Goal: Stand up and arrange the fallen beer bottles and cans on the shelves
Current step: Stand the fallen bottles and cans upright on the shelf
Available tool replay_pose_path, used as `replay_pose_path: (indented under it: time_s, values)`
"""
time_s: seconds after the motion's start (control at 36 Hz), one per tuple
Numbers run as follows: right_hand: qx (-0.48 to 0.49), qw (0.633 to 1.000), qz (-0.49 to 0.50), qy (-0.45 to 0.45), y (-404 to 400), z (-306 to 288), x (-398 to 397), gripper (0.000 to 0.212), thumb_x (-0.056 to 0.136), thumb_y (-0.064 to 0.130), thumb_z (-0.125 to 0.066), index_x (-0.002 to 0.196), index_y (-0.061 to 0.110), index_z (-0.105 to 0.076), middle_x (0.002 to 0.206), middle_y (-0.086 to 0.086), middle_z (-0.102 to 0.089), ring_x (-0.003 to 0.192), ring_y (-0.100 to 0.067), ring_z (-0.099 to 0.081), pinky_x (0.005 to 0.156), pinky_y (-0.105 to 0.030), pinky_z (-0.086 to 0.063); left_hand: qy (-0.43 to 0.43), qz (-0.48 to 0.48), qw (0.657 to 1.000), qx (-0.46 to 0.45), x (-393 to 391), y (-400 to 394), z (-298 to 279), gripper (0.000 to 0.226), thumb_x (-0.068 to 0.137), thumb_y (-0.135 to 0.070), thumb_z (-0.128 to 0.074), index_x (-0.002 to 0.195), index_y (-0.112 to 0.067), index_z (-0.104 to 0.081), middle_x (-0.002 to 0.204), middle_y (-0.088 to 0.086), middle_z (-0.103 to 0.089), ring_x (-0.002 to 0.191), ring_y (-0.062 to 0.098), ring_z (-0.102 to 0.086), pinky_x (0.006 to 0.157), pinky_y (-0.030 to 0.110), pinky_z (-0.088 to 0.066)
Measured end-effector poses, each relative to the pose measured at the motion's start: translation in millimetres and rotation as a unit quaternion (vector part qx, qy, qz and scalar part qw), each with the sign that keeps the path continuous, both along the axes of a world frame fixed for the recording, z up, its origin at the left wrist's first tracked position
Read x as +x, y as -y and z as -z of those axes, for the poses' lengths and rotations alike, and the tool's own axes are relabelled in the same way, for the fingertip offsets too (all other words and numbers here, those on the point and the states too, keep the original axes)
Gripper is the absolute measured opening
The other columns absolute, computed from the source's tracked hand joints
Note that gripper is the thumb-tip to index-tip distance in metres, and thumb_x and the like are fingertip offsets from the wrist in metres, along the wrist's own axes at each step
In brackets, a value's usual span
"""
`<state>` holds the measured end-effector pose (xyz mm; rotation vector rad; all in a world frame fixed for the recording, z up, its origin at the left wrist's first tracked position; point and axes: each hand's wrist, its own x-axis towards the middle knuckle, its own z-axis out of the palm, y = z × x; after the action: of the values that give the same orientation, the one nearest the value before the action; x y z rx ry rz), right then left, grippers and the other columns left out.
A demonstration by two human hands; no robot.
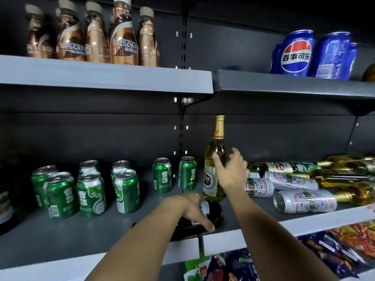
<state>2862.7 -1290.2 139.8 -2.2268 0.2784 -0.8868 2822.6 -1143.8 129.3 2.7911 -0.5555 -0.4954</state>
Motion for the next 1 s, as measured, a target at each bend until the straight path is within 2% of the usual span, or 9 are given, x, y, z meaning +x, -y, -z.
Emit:
replay_pose_path:
  time_s: [0.08, 0.17, 0.25, 0.39, 0.56, 0.72, 0.81, 0.89, 1.0]
  values:
    - [-0.154, 0.98, 0.018, 0.121, -7.0, 4.9, -22.8, 0.035, 0.089, 0.045, -0.044, 0.103, 0.016, -0.058, 0.094, -0.001, -0.062, 0.091, -0.023, -0.054, 0.08, -0.037, -0.035, 0.007, -0.011, 1.0, -0.01, -5.2, 1.0, -1.2, 0.087, 0.064, -0.056, -0.081, 0.135, -0.022, -0.046, 0.13, 0.0, -0.055, 0.116, 0.022, -0.055, 0.1, 0.038, -0.048]
    - [-0.186, 0.975, -0.114, -0.038, -12.8, 6.0, -22.8, 0.027, 0.094, 0.038, -0.042, 0.082, 0.018, -0.057, 0.076, 0.002, -0.059, 0.077, -0.022, -0.055, 0.076, -0.034, -0.04, 0.004, -0.038, 0.999, -0.021, -9.8, -1.9, -3.7, 0.107, 0.065, -0.056, -0.082, 0.148, -0.023, -0.025, 0.148, 0.0, -0.04, 0.133, 0.023, -0.043, 0.109, 0.039, -0.04]
    - [-0.048, 0.944, -0.266, -0.19, -23.3, 2.9, -25.0, 0.032, 0.096, 0.038, -0.048, 0.075, 0.016, -0.06, 0.074, -0.003, -0.061, 0.074, -0.022, -0.059, 0.08, -0.041, -0.051, -0.012, -0.072, 0.997, 0.031, -12.5, -12.3, -7.4, 0.12, 0.062, -0.061, -0.082, 0.153, -0.026, -0.011, 0.157, 0.0, -0.028, 0.141, 0.026, -0.033, 0.112, 0.044, -0.035]
    - [-0.118, 0.834, -0.369, -0.393, -36.9, -1.5, -44.7, 0.048, 0.09, 0.051, -0.059, 0.119, 0.013, -0.062, 0.123, -0.006, -0.061, 0.114, -0.021, -0.056, 0.096, -0.033, -0.04, -0.036, -0.121, 0.986, 0.109, -22.5, -37.1, -14.3, 0.129, 0.051, -0.065, -0.085, 0.153, -0.028, -0.014, 0.156, 0.001, -0.03, 0.139, 0.03, -0.035, 0.111, 0.048, -0.036]
    - [-0.325, 0.718, -0.35, -0.506, -48.6, -5.0, -47.3, 0.116, 0.073, 0.047, -0.081, 0.156, 0.026, -0.003, 0.158, -0.003, -0.028, 0.145, -0.026, -0.026, 0.116, -0.049, -0.026, 0.014, -0.154, 0.979, 0.133, -41.3, -66.3, 1.5, 0.083, 0.06, -0.042, -0.089, 0.129, -0.023, -0.047, 0.129, 0.001, -0.058, 0.114, 0.024, -0.056, 0.099, 0.04, -0.048]
    - [-0.425, 0.794, -0.325, -0.287, -63.5, 9.1, -73.6, 0.104, 0.066, 0.046, -0.084, 0.149, 0.025, -0.025, 0.148, -0.001, -0.042, 0.132, -0.026, -0.043, 0.103, -0.041, -0.036, 0.071, -0.134, 0.982, 0.112, -48.5, -72.8, -1.5, 0.06, 0.069, -0.025, -0.084, 0.122, -0.025, -0.055, 0.117, -0.001, -0.062, 0.104, 0.02, -0.059, 0.091, 0.033, -0.051]
    - [-0.315, 0.843, -0.333, -0.283, -56.6, 2.6, -77.1, 0.101, 0.065, 0.043, -0.085, 0.146, 0.024, -0.027, 0.139, -0.002, -0.049, 0.12, -0.026, -0.051, 0.093, -0.036, -0.046, 0.175, -0.115, 0.962, 0.178, -50.2, -67.5, -27.9, 0.046, 0.074, -0.025, -0.076, 0.115, -0.029, -0.056, 0.116, -0.002, -0.063, 0.111, 0.021, -0.057, 0.098, 0.038, -0.043]
    - [-0.186, 0.889, -0.327, -0.263, -54.5, -1.4, -74.9, 0.093, 0.065, 0.035, -0.086, 0.14, 0.018, -0.032, 0.132, -0.004, -0.053, 0.115, -0.025, -0.053, 0.096, -0.039, -0.047, 0.358, -0.068, 0.891, 0.272, -53.6, -53.7, -48.1, 0.052, 0.087, -0.028, -0.06, 0.137, -0.03, -0.044, 0.14, 0.002, -0.045, 0.138, 0.026, -0.032, 0.117, 0.058, -0.003]
    - [0.061, 0.918, -0.336, -0.201, -59.8, 1.6, -63.1, 0.089, 0.062, 0.021, -0.087, 0.137, 0.015, -0.038, 0.123, -0.003, -0.059, 0.113, -0.02, -0.055, 0.097, -0.036, -0.047, 0.523, -0.056, 0.833, 0.171, -57.3, -44.3, -43.4, 0.086, 0.088, -0.025, -0.06, 0.155, -0.024, -0.007, 0.162, 0.009, -0.003, 0.149, 0.028, 0.0, 0.119, 0.054, 0.006]
